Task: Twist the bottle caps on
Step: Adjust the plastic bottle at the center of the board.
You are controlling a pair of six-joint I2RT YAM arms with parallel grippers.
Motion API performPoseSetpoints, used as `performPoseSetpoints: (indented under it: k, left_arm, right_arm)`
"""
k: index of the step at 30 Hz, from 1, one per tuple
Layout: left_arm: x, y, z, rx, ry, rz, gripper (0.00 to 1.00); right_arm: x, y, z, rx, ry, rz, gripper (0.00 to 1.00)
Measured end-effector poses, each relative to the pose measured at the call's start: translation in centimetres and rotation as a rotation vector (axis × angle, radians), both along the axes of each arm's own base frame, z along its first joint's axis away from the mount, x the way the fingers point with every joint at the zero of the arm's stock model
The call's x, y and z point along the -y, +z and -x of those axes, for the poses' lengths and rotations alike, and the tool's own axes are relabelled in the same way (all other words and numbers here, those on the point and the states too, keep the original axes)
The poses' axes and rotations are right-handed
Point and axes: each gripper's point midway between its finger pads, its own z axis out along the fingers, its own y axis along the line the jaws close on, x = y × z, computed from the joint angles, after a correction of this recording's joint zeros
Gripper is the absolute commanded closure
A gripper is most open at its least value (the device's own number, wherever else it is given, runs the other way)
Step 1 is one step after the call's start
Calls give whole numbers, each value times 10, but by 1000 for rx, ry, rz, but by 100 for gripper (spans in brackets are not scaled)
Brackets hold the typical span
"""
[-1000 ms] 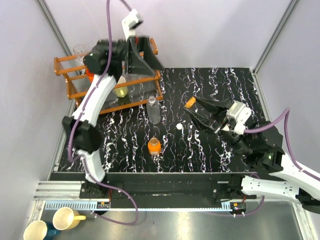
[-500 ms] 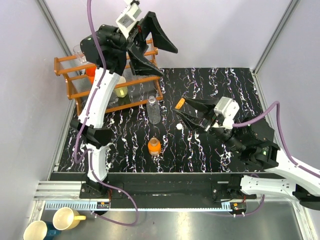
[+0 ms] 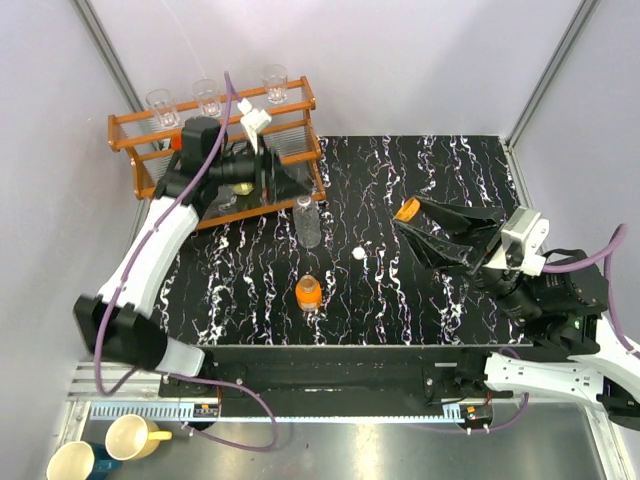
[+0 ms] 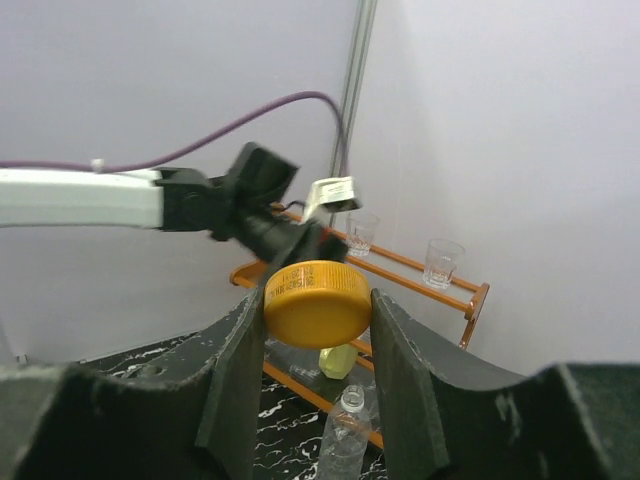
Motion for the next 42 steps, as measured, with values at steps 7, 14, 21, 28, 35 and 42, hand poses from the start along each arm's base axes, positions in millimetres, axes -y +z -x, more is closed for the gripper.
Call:
performPoseSetpoints:
  k: [7, 14, 21, 28, 35, 42]
  left_arm:
    - [-30, -38, 120, 122, -36, -148, 1]
    - [-32, -135, 155, 69, -81, -320, 5]
    - [-33, -215, 146, 26, -77, -569, 8]
    - [-21, -217, 127, 97, -50, -579, 9]
    - [-7, -229, 133, 92, -104, -595, 9]
    - [-2, -234, 141, 105, -151, -602, 10]
  right_arm:
    - [6, -3, 1, -13, -3, 0, 63]
    - [8, -12, 2, -38, 3, 22, 63]
    - [6, -20, 0, -50, -5, 45, 63]
    - [2, -23, -1, -56, -7, 58, 63]
    - [1, -27, -2, -64, -8, 74, 63]
    - [5, -28, -4, -72, -24, 69, 63]
